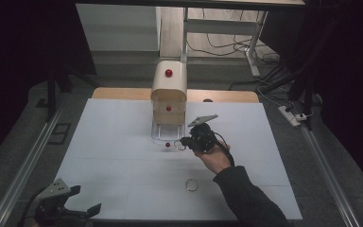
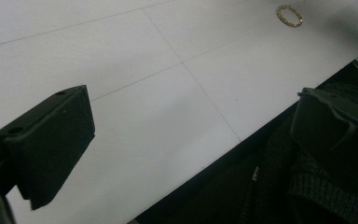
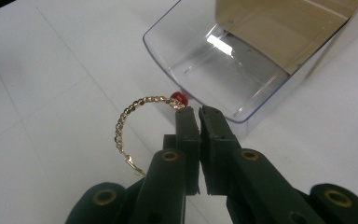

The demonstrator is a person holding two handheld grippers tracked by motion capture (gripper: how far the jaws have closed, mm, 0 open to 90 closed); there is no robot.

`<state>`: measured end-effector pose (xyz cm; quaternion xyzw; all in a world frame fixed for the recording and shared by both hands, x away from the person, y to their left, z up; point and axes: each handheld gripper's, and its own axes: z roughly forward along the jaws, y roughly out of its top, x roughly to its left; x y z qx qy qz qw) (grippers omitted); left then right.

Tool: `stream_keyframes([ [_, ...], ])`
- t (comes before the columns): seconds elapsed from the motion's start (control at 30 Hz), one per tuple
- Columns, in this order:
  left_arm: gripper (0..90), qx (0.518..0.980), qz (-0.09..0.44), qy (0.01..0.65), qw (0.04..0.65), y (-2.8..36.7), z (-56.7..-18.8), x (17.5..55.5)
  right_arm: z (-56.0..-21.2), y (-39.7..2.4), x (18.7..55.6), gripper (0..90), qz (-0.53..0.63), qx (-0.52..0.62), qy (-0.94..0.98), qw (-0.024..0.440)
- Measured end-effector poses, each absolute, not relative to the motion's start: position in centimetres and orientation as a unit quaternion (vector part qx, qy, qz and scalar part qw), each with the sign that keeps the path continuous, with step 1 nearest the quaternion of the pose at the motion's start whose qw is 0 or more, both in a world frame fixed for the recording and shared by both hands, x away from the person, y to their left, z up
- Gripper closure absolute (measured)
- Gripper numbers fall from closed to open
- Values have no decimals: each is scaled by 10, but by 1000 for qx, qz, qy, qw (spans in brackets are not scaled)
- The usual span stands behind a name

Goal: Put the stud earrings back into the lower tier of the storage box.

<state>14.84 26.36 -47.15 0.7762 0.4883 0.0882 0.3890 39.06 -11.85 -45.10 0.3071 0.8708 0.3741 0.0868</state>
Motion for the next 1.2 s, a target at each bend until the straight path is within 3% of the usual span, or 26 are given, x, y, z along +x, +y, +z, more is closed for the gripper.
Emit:
stream_keyframes([
  [1.0,0,775,81,491,390,265,-472,149,-476,-87,446,861,360,335,862,128],
  [1.2,0,775,81,490,391,265,-472,149,-479,-88,444,751,365,335,859,129],
])
